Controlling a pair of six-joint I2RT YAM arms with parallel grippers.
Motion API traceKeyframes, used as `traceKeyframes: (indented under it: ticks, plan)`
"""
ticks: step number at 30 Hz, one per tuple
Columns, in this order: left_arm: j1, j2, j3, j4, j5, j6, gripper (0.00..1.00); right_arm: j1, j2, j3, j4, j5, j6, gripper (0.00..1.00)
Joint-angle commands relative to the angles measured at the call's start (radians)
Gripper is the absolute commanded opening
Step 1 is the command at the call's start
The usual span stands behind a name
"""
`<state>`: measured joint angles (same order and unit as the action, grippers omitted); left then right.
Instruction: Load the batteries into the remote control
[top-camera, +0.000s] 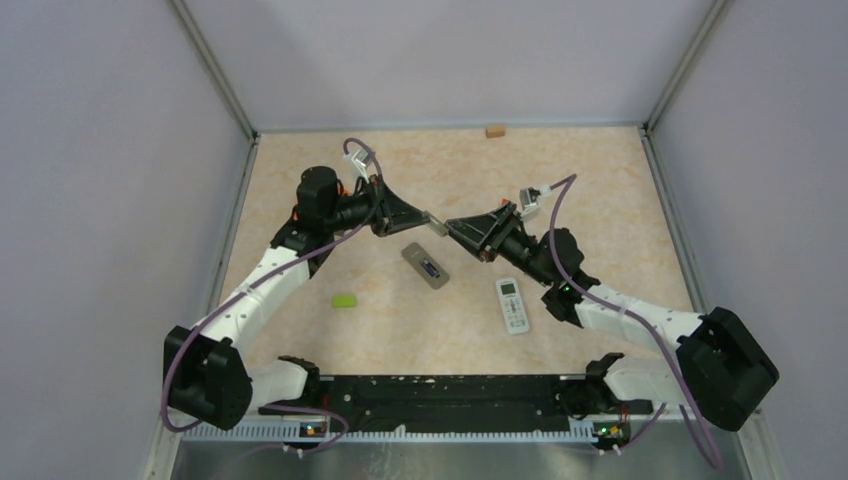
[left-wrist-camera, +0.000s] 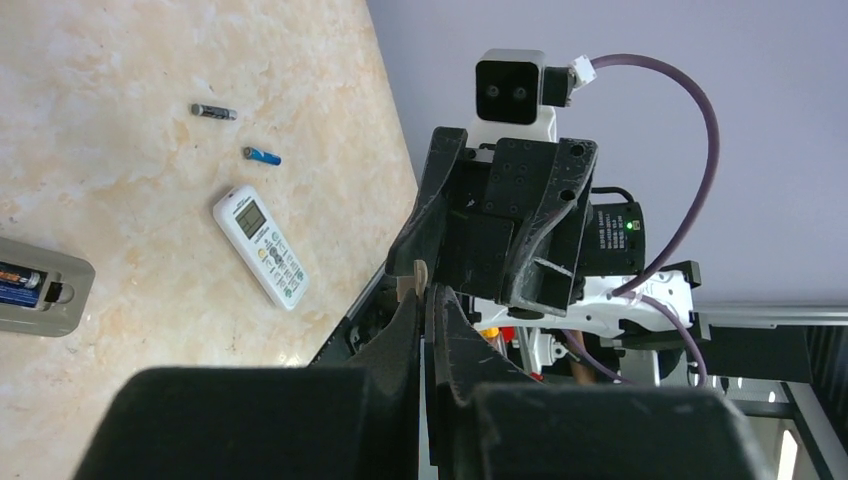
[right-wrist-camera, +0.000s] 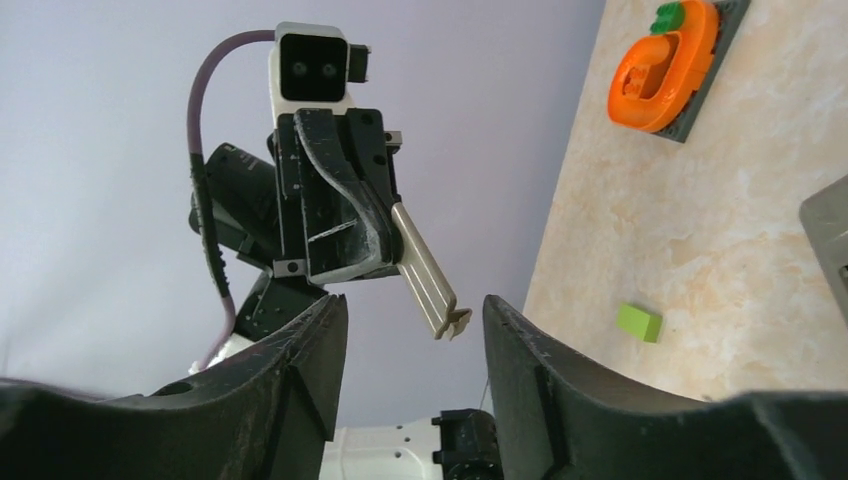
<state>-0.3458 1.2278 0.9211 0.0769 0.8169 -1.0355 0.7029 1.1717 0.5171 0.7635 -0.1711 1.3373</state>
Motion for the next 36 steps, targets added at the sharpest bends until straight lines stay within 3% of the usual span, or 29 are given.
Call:
traceKeyframes:
  ticks: [1, 5, 14, 18, 21, 23, 28, 29, 36]
  plan:
    - [0.006, -0.013, 0.021, 0.061, 0.020, -0.033, 0.00, 0.003, 0.053, 0.023, 0.213, -0.055, 0.018, 0.48]
    - [0.005, -0.015, 0.006, 0.131, 0.042, -0.088, 0.00, 0.003, 0.071, 0.014, 0.290, -0.061, 0.037, 0.39]
    - [0.006, -0.022, 0.003, 0.142, 0.042, -0.094, 0.00, 0.004, 0.079, 0.028, 0.273, -0.083, 0.043, 0.26]
    - [0.005, -0.021, -0.002, 0.129, 0.039, -0.077, 0.02, 0.003, 0.085, 0.021, 0.301, -0.084, 0.055, 0.13]
    - [0.005, -0.023, -0.001, 0.084, 0.019, -0.036, 0.19, 0.003, 0.085, 0.018, 0.303, -0.079, 0.048, 0.05]
    - [0.006, -0.028, 0.000, 0.034, -0.010, 0.007, 0.40, 0.003, 0.085, 0.013, 0.297, -0.074, 0.044, 0.00]
    - [0.008, -0.045, -0.013, -0.058, -0.082, 0.111, 0.90, 0.003, 0.074, 0.015, 0.144, -0.050, 0.030, 0.00]
    - [0.011, -0.049, -0.012, -0.070, -0.096, 0.134, 0.96, 0.003, 0.076, 0.011, 0.117, -0.042, 0.033, 0.00]
    - [0.042, -0.101, -0.016, -0.253, -0.346, 0.264, 0.99, 0.010, 0.133, 0.019, -0.082, -0.025, 0.034, 0.00]
